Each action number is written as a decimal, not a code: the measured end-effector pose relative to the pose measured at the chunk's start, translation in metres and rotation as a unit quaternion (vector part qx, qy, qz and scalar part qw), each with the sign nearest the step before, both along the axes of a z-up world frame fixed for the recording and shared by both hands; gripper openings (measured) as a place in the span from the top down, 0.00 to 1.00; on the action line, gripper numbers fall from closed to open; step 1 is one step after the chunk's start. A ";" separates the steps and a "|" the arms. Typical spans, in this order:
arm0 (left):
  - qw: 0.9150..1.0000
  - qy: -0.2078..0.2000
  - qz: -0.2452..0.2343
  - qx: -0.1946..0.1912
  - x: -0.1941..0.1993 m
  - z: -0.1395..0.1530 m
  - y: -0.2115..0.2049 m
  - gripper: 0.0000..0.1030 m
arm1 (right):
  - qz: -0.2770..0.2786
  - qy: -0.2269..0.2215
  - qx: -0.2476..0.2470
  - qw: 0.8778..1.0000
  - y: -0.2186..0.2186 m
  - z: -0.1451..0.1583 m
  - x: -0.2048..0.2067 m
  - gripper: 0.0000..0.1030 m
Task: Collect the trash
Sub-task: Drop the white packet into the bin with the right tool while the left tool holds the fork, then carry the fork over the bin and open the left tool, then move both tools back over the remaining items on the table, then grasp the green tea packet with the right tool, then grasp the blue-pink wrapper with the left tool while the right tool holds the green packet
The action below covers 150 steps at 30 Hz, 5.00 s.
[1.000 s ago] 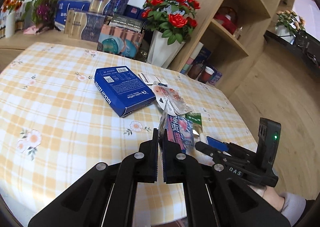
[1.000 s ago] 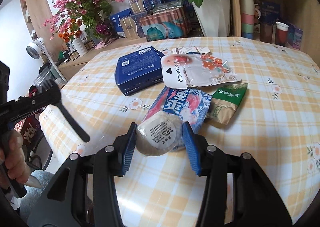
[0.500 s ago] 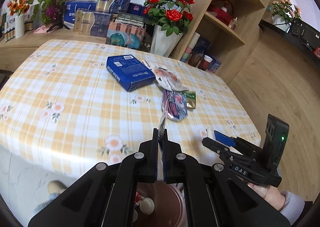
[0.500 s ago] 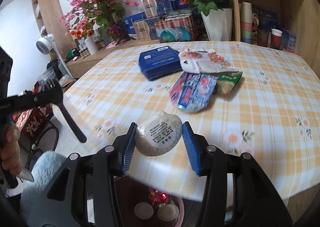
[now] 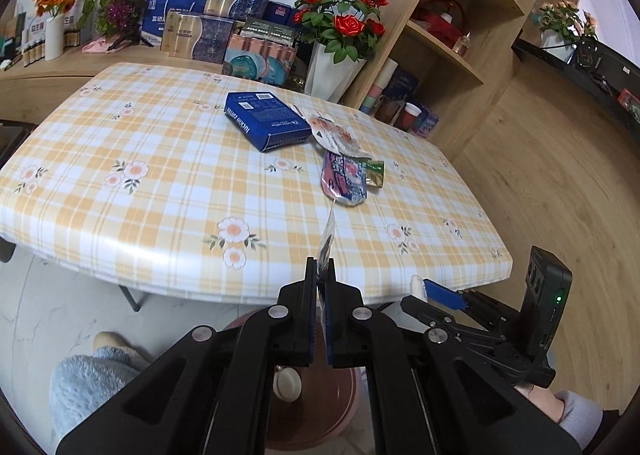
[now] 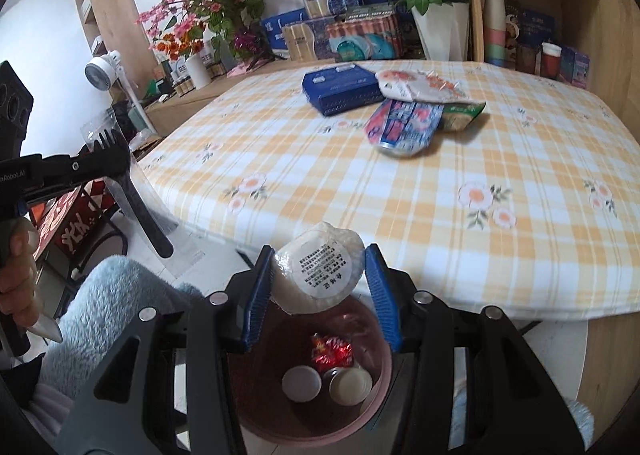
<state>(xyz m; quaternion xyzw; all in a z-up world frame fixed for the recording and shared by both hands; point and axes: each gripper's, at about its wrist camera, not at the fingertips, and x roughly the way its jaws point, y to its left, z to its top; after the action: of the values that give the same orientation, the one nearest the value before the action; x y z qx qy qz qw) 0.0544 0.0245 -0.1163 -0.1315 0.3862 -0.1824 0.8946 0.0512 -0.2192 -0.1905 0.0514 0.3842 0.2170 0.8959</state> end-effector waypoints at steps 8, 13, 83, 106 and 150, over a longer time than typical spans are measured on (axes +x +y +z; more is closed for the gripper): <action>1.000 0.007 0.007 0.000 -0.020 -0.010 0.005 0.97 | 0.018 0.002 0.005 1.000 0.011 -0.002 -0.014 0.52; 1.000 0.018 0.006 0.001 -0.022 -0.019 0.003 0.97 | 0.020 -0.025 0.016 0.999 0.012 0.007 -0.017 0.40; 0.982 -0.081 0.089 0.145 0.050 -0.006 0.017 0.06 | -0.082 -0.092 -0.035 0.992 -0.047 0.040 0.054 0.05; 0.978 -0.106 0.065 0.168 0.147 -0.023 -0.024 0.06 | -0.129 0.000 -0.029 0.991 -0.117 0.004 0.213 0.22; 0.988 0.127 -0.066 -0.052 0.295 -0.108 -0.110 0.64 | -0.138 0.042 0.029 0.989 -0.144 -0.018 0.240 0.86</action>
<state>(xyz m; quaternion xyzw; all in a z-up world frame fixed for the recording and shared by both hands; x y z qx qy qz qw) 0.3494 -0.0858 -0.2245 -0.1742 0.4941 -0.2428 0.8164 0.2908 -0.3630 -0.2089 0.1383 0.4041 0.1003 0.8986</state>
